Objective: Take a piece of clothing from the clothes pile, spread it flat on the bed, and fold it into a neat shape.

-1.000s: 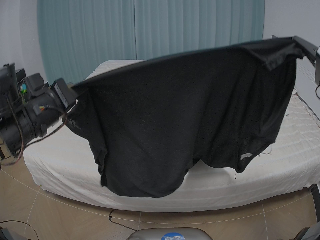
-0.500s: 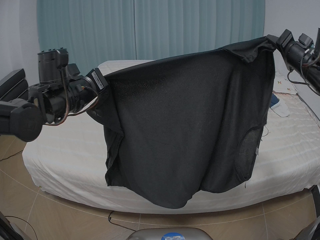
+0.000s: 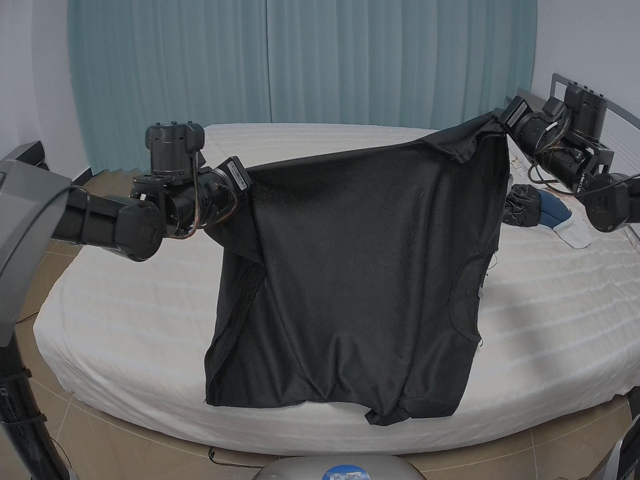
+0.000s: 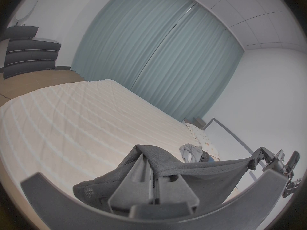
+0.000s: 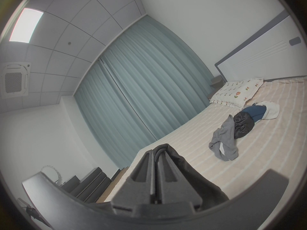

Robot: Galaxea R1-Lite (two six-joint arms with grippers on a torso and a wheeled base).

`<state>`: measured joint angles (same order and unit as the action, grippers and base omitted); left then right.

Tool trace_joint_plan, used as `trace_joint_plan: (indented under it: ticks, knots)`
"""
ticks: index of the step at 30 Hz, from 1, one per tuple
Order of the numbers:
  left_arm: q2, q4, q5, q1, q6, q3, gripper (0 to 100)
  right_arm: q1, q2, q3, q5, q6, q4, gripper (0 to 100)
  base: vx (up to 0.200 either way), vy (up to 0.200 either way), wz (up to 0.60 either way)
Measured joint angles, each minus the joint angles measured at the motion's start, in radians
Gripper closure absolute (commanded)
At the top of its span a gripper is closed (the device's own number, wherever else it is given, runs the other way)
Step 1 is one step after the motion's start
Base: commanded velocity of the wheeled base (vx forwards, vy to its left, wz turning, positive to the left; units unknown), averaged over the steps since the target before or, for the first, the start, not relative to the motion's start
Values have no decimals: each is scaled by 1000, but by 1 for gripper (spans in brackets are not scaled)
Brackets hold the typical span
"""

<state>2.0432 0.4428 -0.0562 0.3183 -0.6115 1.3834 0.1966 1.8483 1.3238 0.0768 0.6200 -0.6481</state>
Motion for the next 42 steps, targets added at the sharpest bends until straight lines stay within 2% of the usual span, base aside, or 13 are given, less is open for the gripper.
trace_joint_plan:
  ticks: [15,16,25,34,39,42]
  knots:
    - [359,0,-54,-6,-27,179,100,0,332,19,28,5,-125,100,0,0,0]
    - [375,0,-56,-6,-30,186,0,-1,353,19,29,5,-134,0,0,0,0]
    - [491,-5,-60,-27,-89,283,0,-13,524,36,30,8,-169,0,0,0,0]
    - [536,-92,-69,-104,-157,323,0,-89,592,45,35,28,-161,0,0,0,0]
    - [507,-240,56,-125,-231,320,0,-105,589,16,19,83,-160,0,0,0,0]
    - [476,-321,133,-140,-273,311,0,-112,581,-36,-14,133,-164,0,0,0,0]
